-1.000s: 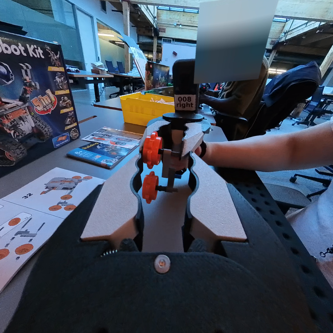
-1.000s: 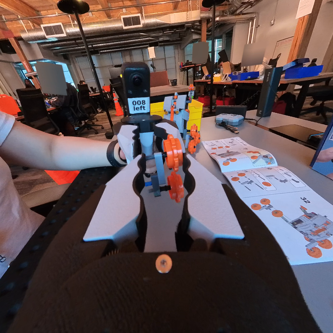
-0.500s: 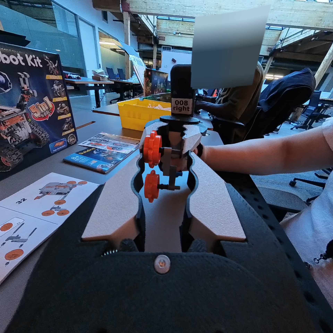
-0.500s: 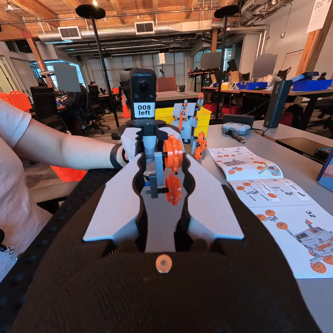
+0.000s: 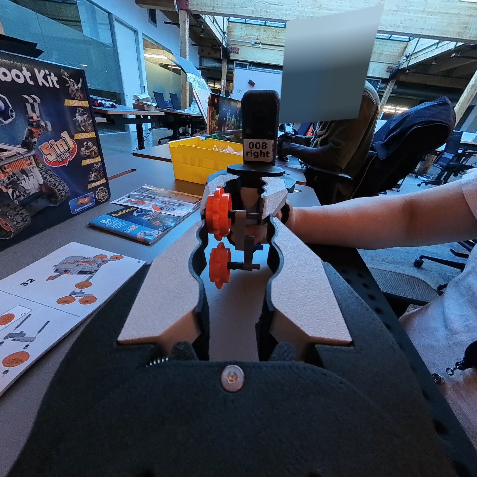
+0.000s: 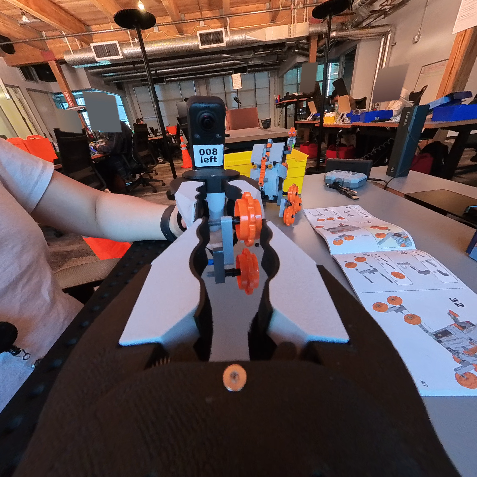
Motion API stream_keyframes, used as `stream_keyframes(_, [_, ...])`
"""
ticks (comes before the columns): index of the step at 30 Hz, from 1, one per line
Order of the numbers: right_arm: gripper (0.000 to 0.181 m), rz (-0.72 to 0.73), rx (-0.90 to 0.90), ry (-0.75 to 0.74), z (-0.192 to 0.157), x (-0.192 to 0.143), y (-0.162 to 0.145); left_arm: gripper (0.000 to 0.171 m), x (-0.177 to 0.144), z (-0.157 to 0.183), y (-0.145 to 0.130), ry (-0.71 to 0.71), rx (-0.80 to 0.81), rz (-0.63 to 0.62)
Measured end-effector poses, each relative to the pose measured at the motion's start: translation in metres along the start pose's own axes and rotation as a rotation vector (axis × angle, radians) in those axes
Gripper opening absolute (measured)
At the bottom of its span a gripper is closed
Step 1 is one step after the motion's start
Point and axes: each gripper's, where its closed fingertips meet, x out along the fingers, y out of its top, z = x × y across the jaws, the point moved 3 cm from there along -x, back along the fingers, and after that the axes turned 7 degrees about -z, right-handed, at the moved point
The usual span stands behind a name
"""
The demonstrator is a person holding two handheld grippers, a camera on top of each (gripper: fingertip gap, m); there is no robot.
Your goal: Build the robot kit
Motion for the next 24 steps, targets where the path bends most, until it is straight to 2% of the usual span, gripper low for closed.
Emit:
stream_keyframes(19, [0.039, 0.003, -0.006, 0.011, -0.0017, -0.0003, -0.0002, 0.043, 0.0001, 0.0021, 0.0004, 0.016, 0.036, -0.001])
stream_keyframes(24, [0.04, -0.035, -0.026, -0.043, 0.0049, 0.0006, -0.0015, 0.047, 0.0002, -0.0052, 0.0, 0.039, 0.05, -0.016])
